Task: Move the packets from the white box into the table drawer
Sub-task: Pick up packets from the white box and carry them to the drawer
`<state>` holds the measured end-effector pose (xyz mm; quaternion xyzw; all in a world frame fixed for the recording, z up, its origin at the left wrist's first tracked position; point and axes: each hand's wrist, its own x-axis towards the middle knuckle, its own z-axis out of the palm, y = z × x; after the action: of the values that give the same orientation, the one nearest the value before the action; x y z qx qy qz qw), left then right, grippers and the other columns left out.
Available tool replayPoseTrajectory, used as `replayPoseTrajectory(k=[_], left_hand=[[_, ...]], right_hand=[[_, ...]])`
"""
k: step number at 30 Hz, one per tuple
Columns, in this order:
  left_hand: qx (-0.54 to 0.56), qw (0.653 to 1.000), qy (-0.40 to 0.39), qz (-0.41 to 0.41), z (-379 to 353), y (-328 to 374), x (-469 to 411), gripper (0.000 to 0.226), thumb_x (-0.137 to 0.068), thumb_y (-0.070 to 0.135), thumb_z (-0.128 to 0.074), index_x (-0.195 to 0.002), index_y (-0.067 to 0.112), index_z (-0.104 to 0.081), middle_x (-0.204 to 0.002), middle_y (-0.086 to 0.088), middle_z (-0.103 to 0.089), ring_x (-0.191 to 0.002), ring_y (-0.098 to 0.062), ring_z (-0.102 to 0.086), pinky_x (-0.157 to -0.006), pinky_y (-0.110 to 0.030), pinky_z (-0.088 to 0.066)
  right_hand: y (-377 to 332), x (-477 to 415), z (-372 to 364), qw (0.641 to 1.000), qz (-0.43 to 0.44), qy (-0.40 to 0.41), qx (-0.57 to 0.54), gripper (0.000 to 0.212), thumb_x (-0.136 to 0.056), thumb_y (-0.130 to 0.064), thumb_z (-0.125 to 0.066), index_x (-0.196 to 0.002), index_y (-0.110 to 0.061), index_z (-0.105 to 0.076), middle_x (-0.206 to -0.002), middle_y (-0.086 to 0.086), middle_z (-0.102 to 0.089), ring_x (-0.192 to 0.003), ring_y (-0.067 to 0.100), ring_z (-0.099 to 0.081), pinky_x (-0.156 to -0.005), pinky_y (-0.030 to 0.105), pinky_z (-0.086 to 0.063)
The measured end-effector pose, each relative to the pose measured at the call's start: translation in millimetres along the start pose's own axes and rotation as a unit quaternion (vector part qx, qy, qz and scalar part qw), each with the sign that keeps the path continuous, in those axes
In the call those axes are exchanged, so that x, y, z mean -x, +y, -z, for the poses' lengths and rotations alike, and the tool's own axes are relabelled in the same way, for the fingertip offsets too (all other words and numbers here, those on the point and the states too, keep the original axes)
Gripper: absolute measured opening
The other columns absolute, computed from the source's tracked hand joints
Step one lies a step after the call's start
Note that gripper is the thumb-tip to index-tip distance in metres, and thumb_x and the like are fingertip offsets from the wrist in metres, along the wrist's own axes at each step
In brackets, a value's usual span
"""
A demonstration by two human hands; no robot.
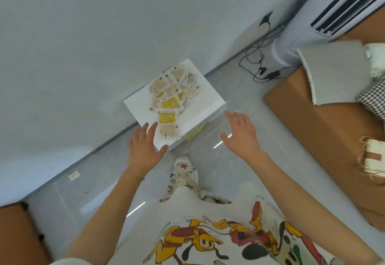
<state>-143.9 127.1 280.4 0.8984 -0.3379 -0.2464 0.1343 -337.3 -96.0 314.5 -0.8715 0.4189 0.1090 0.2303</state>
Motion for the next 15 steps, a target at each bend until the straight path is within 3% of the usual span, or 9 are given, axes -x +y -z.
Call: replayPoseTrajectory(k=[10, 15], left_hand=[[0.016, 0.997, 0.001, 0.071, 13.2, -11.1, -75.3, 0.082, -0.084, 0.046, -0.067, -0.151, 0.023, -0.026, -0.157, -0.008, -0.025, -0.144, -0.033, -0.020, -0.114, -0.051, -0.022], [0.053, 0.986, -0.042, 0.150, -16.3, -20.6, -103.7, 0.095, -0.078, 0.044, -0.074, -0.153, 0.025, -0.020, -0.158, -0.006, -0.023, -0.144, -0.031, -0.019, -0.113, -0.052, -0.026]], right_hand=[[-31.5, -108.7, 10.1, 0.998, 0.048, -0.032, 0.011, 0.070, -0.091, -0.036, -0.055, -0.151, -0.025, -0.020, -0.154, 0.008, -0.025, -0.143, 0.028, -0.015, -0.112, 0.042, -0.023], [-32.5, -172.9, -20.2, 0.995, 0.041, -0.088, 0.002, 0.071, -0.090, -0.037, -0.058, -0.150, -0.025, -0.022, -0.153, 0.009, -0.026, -0.142, 0.028, -0.018, -0.111, 0.046, -0.027]])
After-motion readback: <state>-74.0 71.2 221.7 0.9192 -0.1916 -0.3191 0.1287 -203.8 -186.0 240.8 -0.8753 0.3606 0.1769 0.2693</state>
